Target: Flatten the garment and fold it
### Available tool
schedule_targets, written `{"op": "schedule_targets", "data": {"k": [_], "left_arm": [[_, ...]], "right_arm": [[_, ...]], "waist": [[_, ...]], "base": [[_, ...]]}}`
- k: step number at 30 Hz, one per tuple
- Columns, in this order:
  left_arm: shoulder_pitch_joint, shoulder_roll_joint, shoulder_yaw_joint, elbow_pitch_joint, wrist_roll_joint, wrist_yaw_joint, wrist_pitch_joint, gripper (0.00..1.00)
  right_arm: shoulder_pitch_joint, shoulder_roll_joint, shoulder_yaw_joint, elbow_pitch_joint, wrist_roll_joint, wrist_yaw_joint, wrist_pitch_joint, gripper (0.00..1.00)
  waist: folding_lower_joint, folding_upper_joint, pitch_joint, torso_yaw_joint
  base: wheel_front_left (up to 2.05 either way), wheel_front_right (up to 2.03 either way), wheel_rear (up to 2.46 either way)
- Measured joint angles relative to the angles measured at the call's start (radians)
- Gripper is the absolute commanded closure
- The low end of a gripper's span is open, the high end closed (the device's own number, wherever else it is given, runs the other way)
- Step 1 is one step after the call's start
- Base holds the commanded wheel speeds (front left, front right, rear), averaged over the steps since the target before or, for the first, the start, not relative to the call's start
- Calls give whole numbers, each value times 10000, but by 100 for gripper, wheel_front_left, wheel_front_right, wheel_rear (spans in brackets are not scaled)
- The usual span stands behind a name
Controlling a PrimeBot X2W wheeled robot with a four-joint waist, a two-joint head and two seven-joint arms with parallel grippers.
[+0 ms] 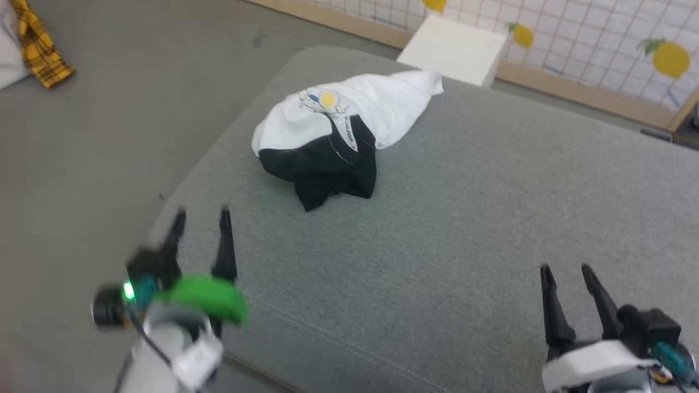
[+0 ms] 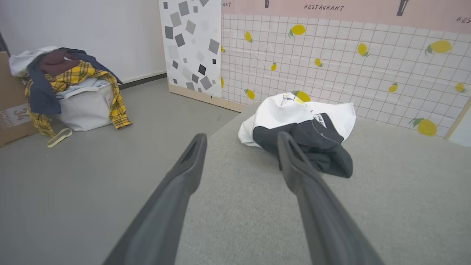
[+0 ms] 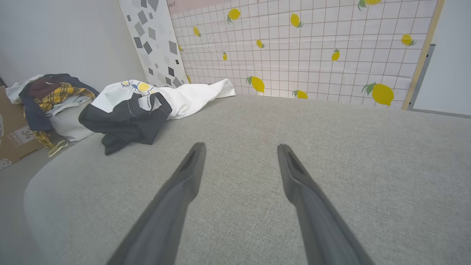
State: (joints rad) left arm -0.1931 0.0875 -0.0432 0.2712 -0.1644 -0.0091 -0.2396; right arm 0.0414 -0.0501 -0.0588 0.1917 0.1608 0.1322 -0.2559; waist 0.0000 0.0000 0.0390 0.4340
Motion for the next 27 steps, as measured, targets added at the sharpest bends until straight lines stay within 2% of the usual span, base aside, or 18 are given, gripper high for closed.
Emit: {"op": "schedule_targets", "data": {"k": [4,7,11,16,20,27], "left_arm": [[-1915,259,198,734,-470,-397,527,0],[-3372,510,389,1624,-874,-621,1312,0],[-5323,711,660,3131,-1795,-790,3193,0],[-7059,1035,790,4648,-2334,-767,5657,0],[-7807,1133,677,5534,-2487,-614,7530,0],[-7965,1024,589,6339,-2625,-157,9219,0]], "right_arm": [[-547,2,38,-359,-376,0,33,0],[-872,2,29,-644,-541,0,209,0],[-1089,8,-75,-1127,-779,0,485,0],[-1174,2,-169,-1680,-963,0,796,0],[-1231,4,-284,-2096,-1009,0,920,0],[-1229,2,-470,-2510,-1072,0,989,0]], "waist": [[0,0,454,-258],[0,0,863,-505],[0,0,1500,-895],[0,0,2309,-1431],[1,0,2987,-1864],[1,0,4028,-2500]], "base": [[0,0,0],[0,0,0],[0,0,0],[0,0,0],[0,0,0],[0,0,0]]}}
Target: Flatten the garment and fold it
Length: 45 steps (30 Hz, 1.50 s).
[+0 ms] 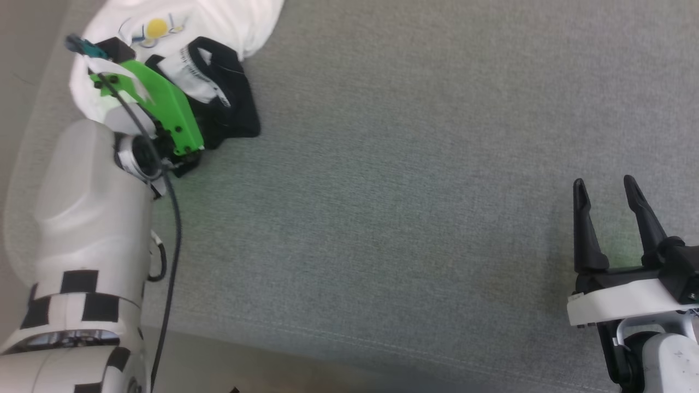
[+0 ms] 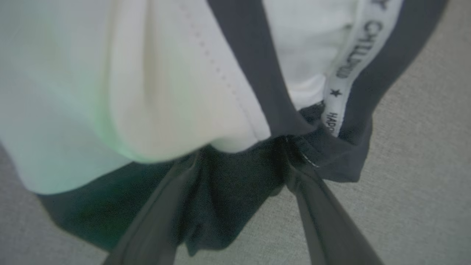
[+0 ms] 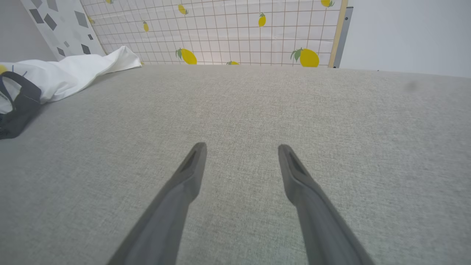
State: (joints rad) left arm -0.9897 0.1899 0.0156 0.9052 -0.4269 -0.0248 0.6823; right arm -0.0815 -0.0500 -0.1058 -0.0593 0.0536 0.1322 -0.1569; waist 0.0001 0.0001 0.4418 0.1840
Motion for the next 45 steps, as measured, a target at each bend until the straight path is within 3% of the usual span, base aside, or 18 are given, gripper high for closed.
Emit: {"op": "schedule_targets", "data": {"k": [4,6,14,17,20,25,30,37,39,45], "left_arm": [[-60,54,65,-29,-161,84,209,0],[-34,52,209,-171,-311,230,-339,100],[306,-238,878,-470,-481,454,-4521,100],[102,96,826,-786,-347,196,-5363,100],[-532,617,510,-1300,-84,-337,-5931,100],[-2011,1083,-186,-2211,472,-635,-6094,100],[-3475,1024,-1037,-2878,825,-857,-5787,100],[-4794,-138,-1795,-2755,128,-980,-5394,100],[-4729,-535,-2119,-2660,-46,-984,-5239,100],[-3384,-989,-3218,-2679,-1106,-989,-4474,100]], "right_arm": [[2,0,-71,-121,-6,0,2,0],[0,-2,-65,-123,-6,0,31,0],[-39,-2,96,311,15,0,-38,0],[-37,-2,188,625,142,0,-173,0],[-34,0,284,966,374,0,-345,0],[24,2,464,1712,840,0,-662,0],[71,2,721,2428,1258,0,-867,0],[174,2,662,3047,1411,0,-965,0],[178,-2,535,3043,1407,0,-989,0],[307,0,15,2993,1223,0,-993,0]], "waist": [[-1,0,453,-222],[-2,0,611,-285],[0,0,390,-304],[0,0,32,-262],[0,0,-431,-201],[0,0,-1263,-223],[-2,0,-1980,-489],[-2,0,-2607,-1376],[-2,0,-2750,-1679],[-2,0,-3151,-2466]], "base": [[0,0,0],[0,0,0],[0,0,0],[0,0,0],[0,0,0],[0,0,0],[0,0,0],[0,0,0],[0,0,0],[0,0,0]]}}
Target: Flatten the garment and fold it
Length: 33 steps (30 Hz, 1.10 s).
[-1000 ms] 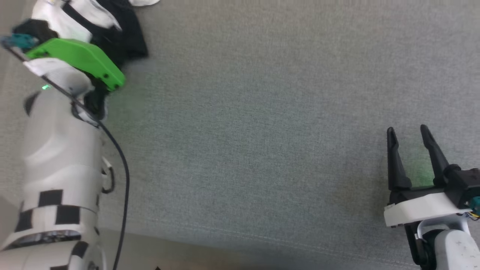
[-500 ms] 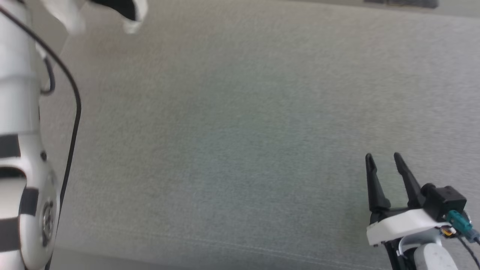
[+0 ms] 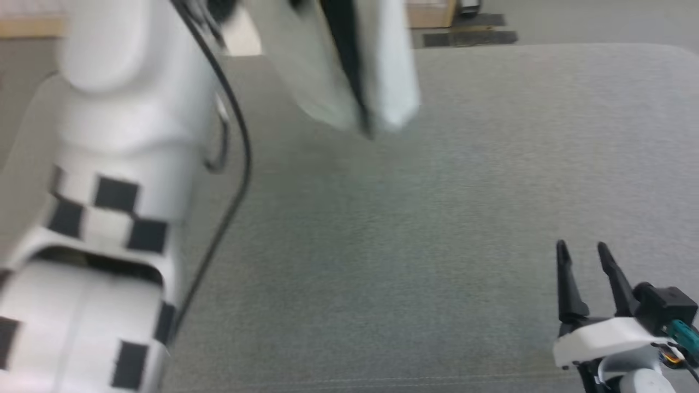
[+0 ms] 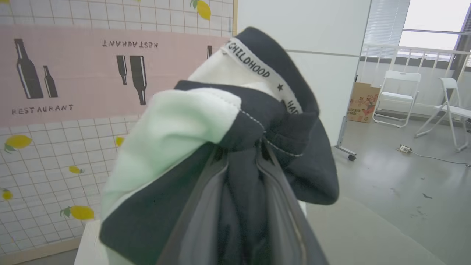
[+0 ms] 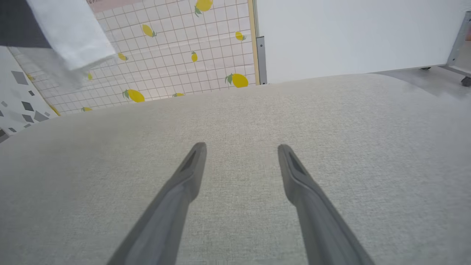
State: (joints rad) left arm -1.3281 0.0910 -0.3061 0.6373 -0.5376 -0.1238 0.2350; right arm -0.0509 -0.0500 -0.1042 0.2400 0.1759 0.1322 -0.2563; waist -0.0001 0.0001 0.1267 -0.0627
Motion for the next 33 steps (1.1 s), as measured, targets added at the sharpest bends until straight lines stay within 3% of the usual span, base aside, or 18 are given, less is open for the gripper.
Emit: {"op": "schedule_targets", "data": {"k": [7,13,18,21,22,23,27,33], "left_arm": [[3074,-259,-1329,508,-610,0,236,100],[5583,-360,-2564,1935,-725,0,1078,100],[6747,-385,-3287,2817,-1020,2,2336,100],[6864,-382,-3411,2646,-1601,33,2832,98],[6875,-378,-3377,2546,-1856,117,2832,4],[6901,-384,-3384,2452,-2038,203,2895,0],[6882,-401,-2986,1728,-2704,385,2660,0],[6548,-38,-1411,98,-3616,640,1453,0]], "right_arm": [[567,-13,-909,2,17,0,-2,0],[733,-10,-821,6,25,0,-2,0],[739,-6,-750,4,27,0,-4,0],[760,-8,-765,-2,48,0,-4,0],[770,-8,-757,-2,59,0,-4,0],[777,-10,-736,-2,59,0,-4,0],[786,-6,-709,-12,104,0,-4,0],[794,-6,-646,-59,182,0,-4,0]], "waist": [[0,0,-454,-605],[0,0,-555,-1022],[0,0,-584,-1249],[0,0,-601,-1218],[0,0,-602,-1187],[0,0,-610,-1144],[0,0,-689,-913],[0,0,-956,-500]], "base": [[0,0,0],[0,0,0],[0,0,0],[0,0,0],[0,0,0],[0,0,0],[0,0,0],[0,0,0]]}}
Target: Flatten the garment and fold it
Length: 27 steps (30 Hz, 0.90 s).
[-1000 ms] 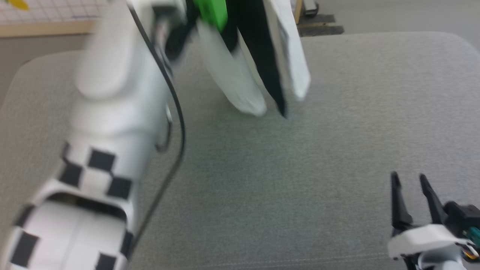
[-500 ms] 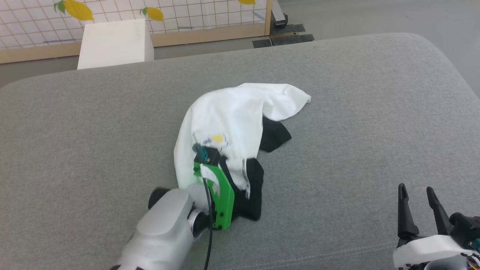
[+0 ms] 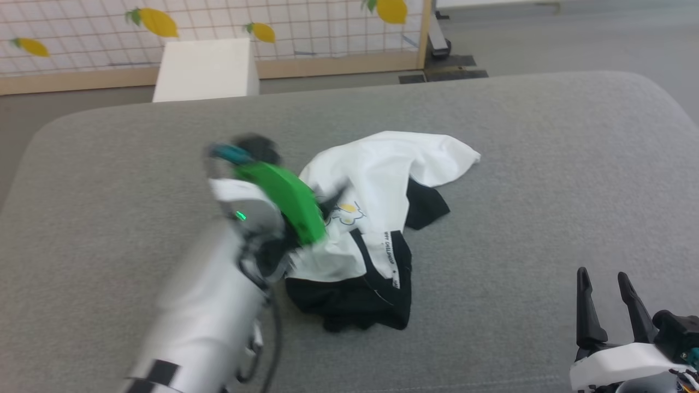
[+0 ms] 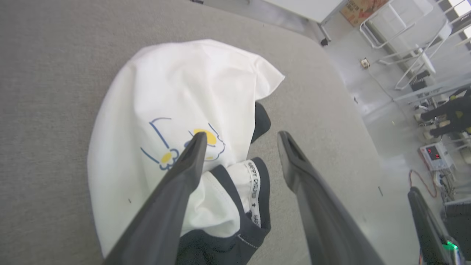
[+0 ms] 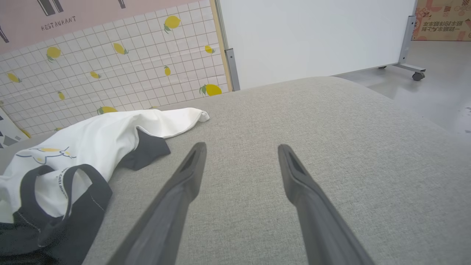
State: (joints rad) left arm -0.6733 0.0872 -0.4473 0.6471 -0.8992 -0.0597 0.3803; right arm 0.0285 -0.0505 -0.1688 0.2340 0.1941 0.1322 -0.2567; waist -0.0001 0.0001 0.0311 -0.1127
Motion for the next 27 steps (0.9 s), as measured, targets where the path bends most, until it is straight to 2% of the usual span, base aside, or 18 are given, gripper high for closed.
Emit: {"op": "schedule_targets", "data": {"k": [3,8,13,15,19,23,27], "left_arm": [[12,571,794,-936,-105,242,-1058,0],[968,1496,1799,-2479,150,270,-3340,0],[2842,2090,1964,-3536,1544,587,-5764,0],[3384,2251,1820,-3793,2251,713,-6144,0],[4263,2255,1801,-4475,3576,846,-6345,0],[4900,1814,2242,-5252,4451,957,-6374,0],[5381,1379,2767,-5586,4916,941,-6376,0]], "right_arm": [[0,-2,94,-52,25,0,0,0],[-4,6,372,-42,-12,0,0,0],[-23,6,433,-17,-12,0,0,0],[-62,2,483,-12,-33,0,29,0],[-193,4,573,61,-31,0,466,0],[-583,6,646,128,44,0,1127,0],[-1769,-2,828,424,23,0,2226,0]], "waist": [[0,0,-136,227],[0,0,-299,615],[0,0,-346,985],[0,0,-324,1116],[0,0,-205,1342],[0,0,10,1510],[0,0,275,1616]], "base": [[0,0,0],[0,0,0],[0,0,0],[0,0,0],[0,0,0],[0,0,0],[0,0,0]]}}
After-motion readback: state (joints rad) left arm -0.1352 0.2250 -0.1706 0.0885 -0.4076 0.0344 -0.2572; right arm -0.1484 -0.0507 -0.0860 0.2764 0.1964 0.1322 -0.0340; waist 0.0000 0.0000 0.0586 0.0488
